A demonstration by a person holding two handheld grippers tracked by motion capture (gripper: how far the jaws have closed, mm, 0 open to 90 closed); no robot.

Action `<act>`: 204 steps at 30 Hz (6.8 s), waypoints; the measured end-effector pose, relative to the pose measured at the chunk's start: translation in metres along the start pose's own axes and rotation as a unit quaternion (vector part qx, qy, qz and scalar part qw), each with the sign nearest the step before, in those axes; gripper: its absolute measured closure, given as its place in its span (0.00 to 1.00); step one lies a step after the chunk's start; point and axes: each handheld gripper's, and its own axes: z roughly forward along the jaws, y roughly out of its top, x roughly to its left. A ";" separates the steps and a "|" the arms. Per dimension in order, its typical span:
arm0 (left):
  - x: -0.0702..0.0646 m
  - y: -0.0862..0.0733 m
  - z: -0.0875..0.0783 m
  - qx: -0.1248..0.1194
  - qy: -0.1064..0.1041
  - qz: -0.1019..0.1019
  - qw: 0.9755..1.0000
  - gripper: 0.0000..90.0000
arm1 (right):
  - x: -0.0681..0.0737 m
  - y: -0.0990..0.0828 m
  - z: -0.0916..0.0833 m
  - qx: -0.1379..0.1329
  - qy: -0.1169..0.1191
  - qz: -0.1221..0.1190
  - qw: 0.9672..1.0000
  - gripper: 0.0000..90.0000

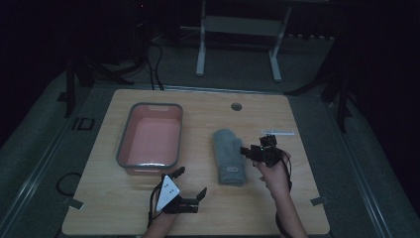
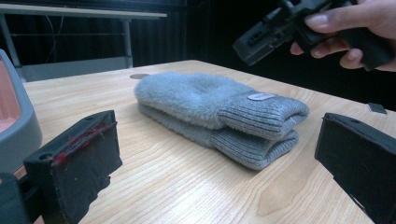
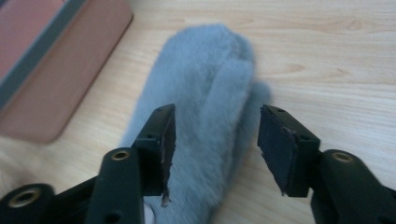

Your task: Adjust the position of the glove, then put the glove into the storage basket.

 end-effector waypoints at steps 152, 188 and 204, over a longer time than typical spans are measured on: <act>0.165 0.158 0.022 0.229 -0.078 -0.064 0.968 0.86 | 0.148 0.090 0.048 -0.054 0.144 -0.115 0.981 0.90; 0.209 0.093 0.024 0.380 -0.010 -0.094 0.920 0.85 | 0.196 0.074 0.162 0.069 0.096 -0.126 0.985 0.90; 0.209 0.088 0.039 0.455 0.067 -0.073 0.885 0.47 | 0.186 0.082 0.143 0.038 0.119 -0.136 0.983 0.51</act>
